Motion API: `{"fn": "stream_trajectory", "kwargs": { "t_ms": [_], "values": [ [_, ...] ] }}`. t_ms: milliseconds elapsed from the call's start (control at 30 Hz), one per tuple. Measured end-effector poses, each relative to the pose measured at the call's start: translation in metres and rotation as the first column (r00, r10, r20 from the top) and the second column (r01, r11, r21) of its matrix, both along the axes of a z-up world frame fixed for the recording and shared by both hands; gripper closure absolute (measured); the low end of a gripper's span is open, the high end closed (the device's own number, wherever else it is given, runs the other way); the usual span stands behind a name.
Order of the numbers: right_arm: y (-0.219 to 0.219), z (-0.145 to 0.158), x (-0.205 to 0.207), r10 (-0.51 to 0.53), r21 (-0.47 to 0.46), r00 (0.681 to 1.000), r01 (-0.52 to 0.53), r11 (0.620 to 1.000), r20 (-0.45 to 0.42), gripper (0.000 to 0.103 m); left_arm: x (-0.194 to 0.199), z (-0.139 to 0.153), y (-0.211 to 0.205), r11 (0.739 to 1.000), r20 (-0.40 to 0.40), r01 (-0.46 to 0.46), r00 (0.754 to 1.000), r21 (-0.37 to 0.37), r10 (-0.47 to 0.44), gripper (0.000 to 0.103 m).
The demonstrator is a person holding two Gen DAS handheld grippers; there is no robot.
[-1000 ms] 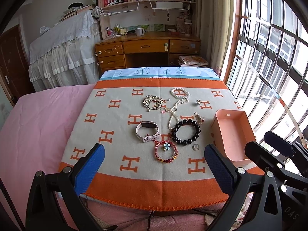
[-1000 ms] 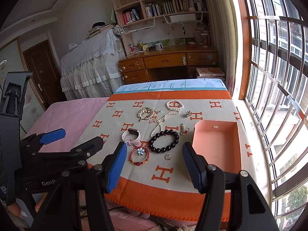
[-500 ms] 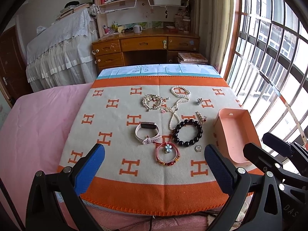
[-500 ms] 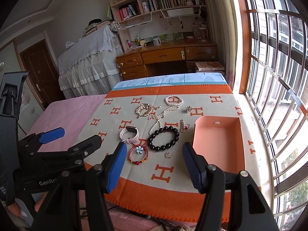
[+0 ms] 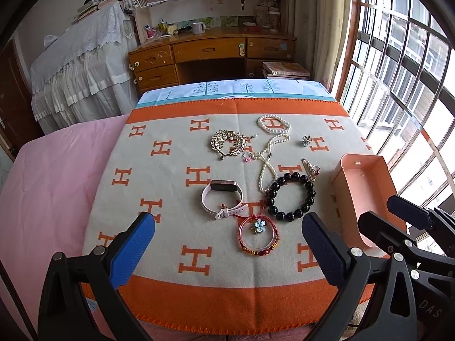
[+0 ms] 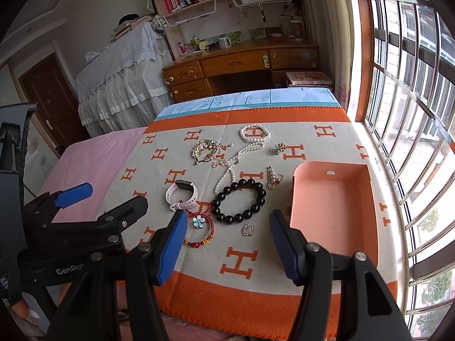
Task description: Organize jewelry
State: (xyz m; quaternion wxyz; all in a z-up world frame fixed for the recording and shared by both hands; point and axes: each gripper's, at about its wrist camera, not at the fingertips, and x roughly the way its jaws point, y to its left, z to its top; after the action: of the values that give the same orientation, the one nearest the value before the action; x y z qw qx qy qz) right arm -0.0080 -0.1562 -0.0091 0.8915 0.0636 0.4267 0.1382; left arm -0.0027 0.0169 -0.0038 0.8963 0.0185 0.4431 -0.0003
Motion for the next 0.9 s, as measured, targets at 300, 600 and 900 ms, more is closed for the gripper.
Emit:
{"fn": "stream_trajectory", "kwargs": {
  "t_ms": [300, 600, 900],
  "values": [
    [0.009, -0.009, 0.033, 0.051, -0.01, 0.998, -0.051, 0.999, -0.048, 0.042, 0.036, -0.015, 0.013, 0.998, -0.054, 0.05, 0.997, -0.049, -0.052, 0.001],
    [0.002, 0.0, 0.113, 0.05, -0.057, 0.993, -0.056, 0.997, -0.111, 0.043, 0.111, -0.003, 0.041, 0.999, -0.075, 0.031, 0.997, -0.019, -0.032, 0.001],
    [-0.008, -0.031, 0.237, -0.037, -0.084, 0.972, 0.018, 0.996, -0.231, 0.055, 0.2, -0.022, 0.059, 0.999, -0.137, 0.014, 0.991, 0.032, -0.009, 0.001]
  ]
}}
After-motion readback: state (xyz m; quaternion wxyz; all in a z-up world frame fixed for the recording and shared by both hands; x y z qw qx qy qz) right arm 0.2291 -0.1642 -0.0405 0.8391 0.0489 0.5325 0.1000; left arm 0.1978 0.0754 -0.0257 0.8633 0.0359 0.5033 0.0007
